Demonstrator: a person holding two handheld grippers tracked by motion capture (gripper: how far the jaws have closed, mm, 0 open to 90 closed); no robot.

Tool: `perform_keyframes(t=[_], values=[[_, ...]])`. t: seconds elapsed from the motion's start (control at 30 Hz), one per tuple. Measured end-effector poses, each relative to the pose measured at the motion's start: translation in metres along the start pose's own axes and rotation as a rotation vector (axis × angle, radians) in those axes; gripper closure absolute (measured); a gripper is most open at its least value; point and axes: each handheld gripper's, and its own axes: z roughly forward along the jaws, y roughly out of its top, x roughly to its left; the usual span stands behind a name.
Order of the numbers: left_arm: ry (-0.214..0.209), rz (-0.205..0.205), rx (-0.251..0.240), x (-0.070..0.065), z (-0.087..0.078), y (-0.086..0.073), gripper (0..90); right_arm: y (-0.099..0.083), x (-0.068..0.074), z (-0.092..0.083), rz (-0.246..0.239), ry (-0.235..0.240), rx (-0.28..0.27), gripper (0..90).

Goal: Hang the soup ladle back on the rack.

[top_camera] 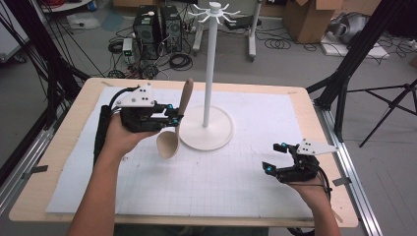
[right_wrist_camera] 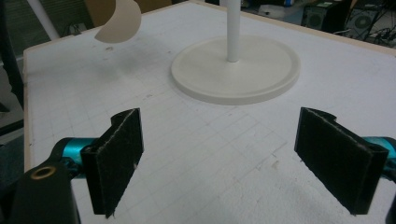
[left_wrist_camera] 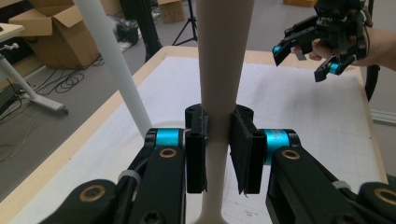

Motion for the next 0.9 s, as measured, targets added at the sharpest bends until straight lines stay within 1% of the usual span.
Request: perform_keyframes(t=[0.03,0.17,0.33,0.47,0.6,0.67,0.77,0.87,0.9], values=[[0.002,-0.001,0.000,0.002,-0.002,0.001,76.4,0.000,0.000,0.000,0.002,0.001,-0.003,14.5],[0.016,-0.031,-0.022,0.007,-0.010,0.008,76.4,0.000,0.000,0.000,0.005,0.004,-0.004,14.5],[0.043,-0.051,-0.023,0.010,-0.013,0.020,76.4,0.000,0.000,0.000,0.001,0.002,-0.002,14.5],[0.060,-0.047,-0.024,0.012,-0.014,0.032,76.4,0.000,0.000,0.001,0.001,0.003,-0.002,14.5],[0.070,-0.065,-0.028,0.014,-0.015,0.042,76.4,0.000,0.000,0.001,0.002,0.004,-0.004,14.5],[0.074,-0.070,-0.030,0.015,-0.015,0.045,76.3,0.000,0.000,0.001,0.000,0.004,-0.004,14.5],[0.083,-0.064,-0.019,0.016,-0.015,0.049,76.3,0.000,0.000,0.001,0.001,0.005,-0.005,14.5],[0.090,-0.080,-0.030,0.017,-0.016,0.050,76.3,0.001,0.000,0.001,0.001,0.006,-0.005,14.5],[0.091,-0.077,-0.028,0.018,-0.016,0.050,76.3,0.001,0.001,0.001,0.003,0.005,-0.005,14.5]])
